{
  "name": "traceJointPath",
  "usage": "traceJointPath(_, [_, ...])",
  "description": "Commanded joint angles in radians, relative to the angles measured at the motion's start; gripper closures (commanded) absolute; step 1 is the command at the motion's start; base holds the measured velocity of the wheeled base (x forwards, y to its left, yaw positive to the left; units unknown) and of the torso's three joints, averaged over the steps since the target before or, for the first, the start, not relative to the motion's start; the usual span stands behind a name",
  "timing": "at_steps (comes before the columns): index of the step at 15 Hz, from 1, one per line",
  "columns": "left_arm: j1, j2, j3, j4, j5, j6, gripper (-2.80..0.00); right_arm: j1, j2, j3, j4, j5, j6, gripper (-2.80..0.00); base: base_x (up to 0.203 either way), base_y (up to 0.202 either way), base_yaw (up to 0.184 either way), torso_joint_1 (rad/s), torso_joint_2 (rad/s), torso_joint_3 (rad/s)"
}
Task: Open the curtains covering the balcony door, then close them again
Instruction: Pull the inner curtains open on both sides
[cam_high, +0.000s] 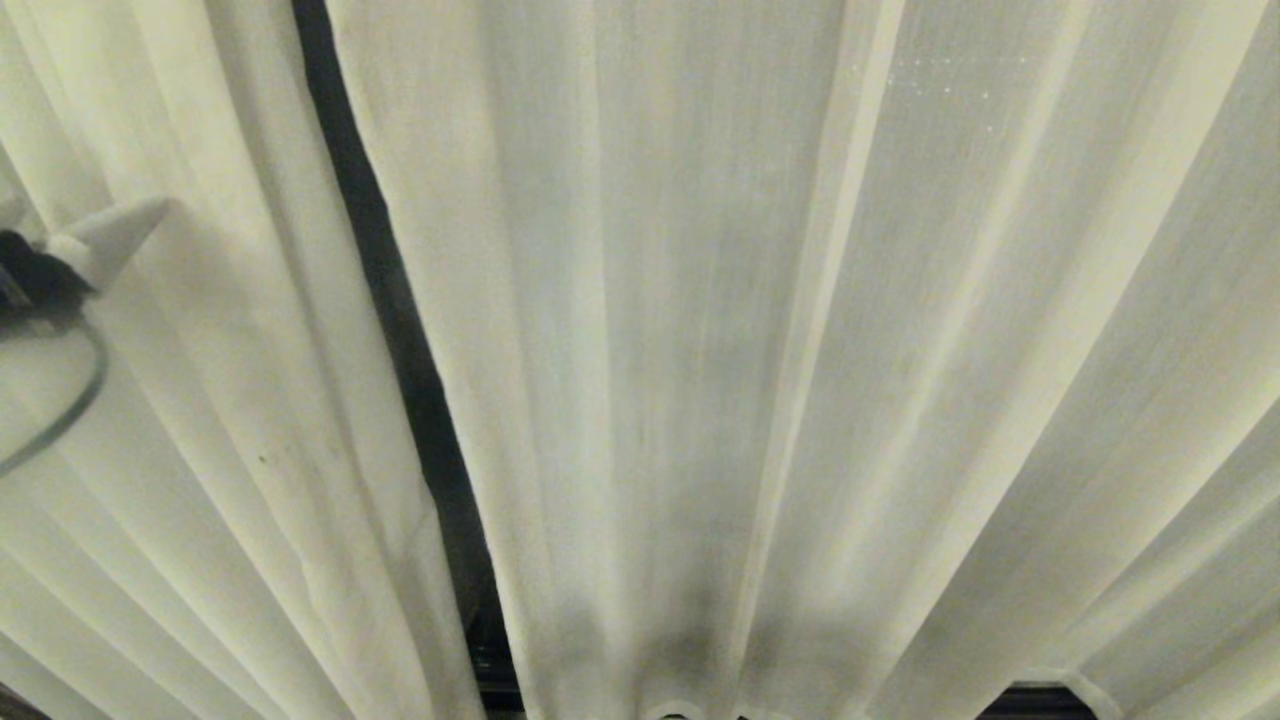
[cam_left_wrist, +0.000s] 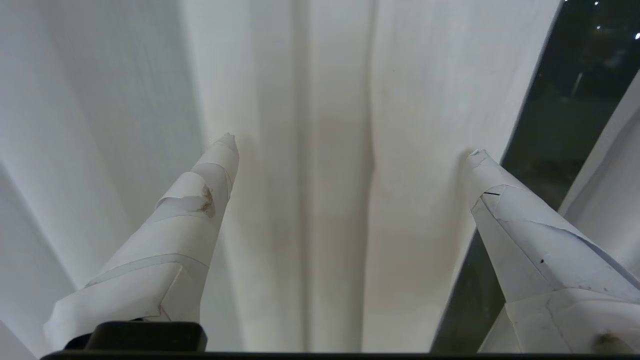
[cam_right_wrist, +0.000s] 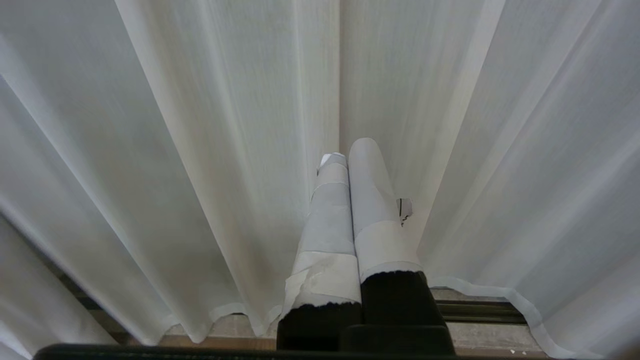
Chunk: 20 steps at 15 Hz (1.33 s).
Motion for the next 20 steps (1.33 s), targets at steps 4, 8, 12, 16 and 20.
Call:
traceJointPath(4, [-0.002, 0.01, -0.062, -0.002, -0.027, -0.001, -2.8, 0.0, 0.001, 0.0, 0.0, 0.0, 0.0, 0.0, 0.0, 0.0, 0.0, 0.0, 0.0, 0.0])
traceJointPath(8, [-0.053, 0.121, -0.225, -0.001, -0.065, -0.019, -2.8, 0.0, 0.002, 0.0, 0.0, 0.0, 0.0, 0.0, 0.0, 0.0, 0.0, 0.0, 0.0, 0.0])
traceJointPath(12, [-0.12, 0.212, -0.396, 0.042, -0.071, -0.071, -2.8, 0.0, 0.0, 0.0, 0.0, 0.0, 0.0, 0.0, 0.0, 0.0, 0.0, 0.0, 0.0, 0.0])
traceJointPath(16, [-0.141, 0.321, -0.515, 0.065, -0.072, -0.089, -2.8, 0.0, 0.002, 0.0, 0.0, 0.0, 0.0, 0.0, 0.0, 0.0, 0.0, 0.0, 0.0, 0.0])
traceJointPath(20, [-0.137, 0.435, -0.644, 0.064, -0.07, -0.089, -2.8, 0.0, 0.002, 0.0, 0.0, 0.0, 0.0, 0.0, 0.0, 0.0, 0.0, 0.0, 0.0, 0.0])
